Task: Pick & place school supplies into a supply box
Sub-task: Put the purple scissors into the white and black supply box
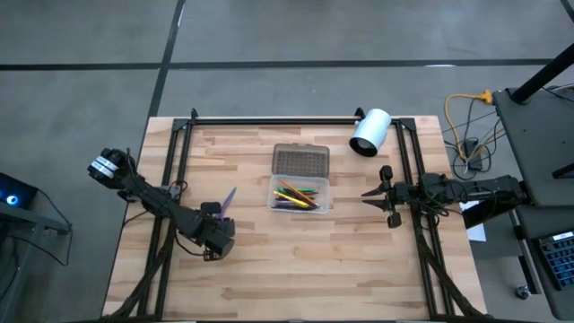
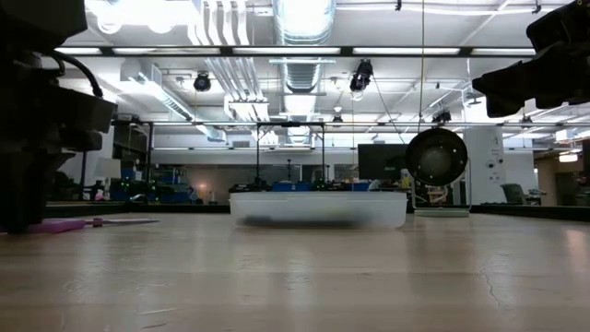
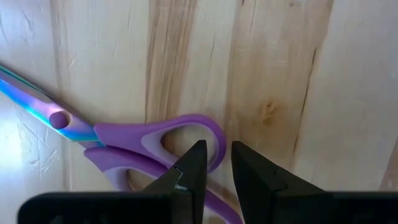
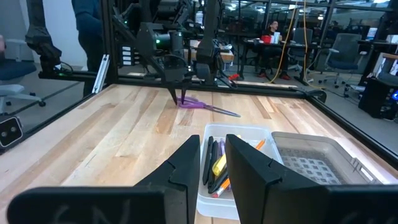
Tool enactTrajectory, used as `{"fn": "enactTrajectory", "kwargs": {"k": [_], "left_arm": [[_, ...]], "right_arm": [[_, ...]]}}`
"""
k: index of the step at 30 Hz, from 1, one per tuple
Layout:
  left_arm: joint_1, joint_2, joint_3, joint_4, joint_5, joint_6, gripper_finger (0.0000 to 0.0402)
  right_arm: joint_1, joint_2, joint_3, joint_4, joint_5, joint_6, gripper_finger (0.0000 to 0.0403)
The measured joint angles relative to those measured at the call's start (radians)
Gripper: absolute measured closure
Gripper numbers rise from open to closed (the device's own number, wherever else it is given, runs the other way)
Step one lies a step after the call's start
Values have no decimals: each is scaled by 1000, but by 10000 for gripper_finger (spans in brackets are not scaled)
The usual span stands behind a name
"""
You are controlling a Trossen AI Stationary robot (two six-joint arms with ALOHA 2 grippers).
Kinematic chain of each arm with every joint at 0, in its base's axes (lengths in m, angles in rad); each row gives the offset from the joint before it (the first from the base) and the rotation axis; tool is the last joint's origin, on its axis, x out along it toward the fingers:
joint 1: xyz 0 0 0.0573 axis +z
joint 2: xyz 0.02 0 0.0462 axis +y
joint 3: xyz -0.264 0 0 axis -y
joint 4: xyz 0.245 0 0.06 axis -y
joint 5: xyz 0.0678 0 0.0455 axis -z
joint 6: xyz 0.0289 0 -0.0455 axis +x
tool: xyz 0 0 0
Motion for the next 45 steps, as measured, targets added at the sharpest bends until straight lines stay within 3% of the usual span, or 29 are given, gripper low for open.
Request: {"fn": "enactTrajectory", "kwargs": {"k": [15, 22, 29, 45], "left_arm": [[0, -3, -31, 59, -3, 0, 344], [-1, -2, -31, 66, 3, 2, 391], [-1, -2, -31, 66, 4, 6, 398], [34, -3, 45, 41, -2, 193, 401]], "right_arm": [[0, 0, 0, 0, 0, 0, 335], [0, 0, 0, 0, 0, 0, 335], [0, 0, 0, 0, 0, 0, 335], [0, 0, 0, 0, 0, 0, 335]]}}
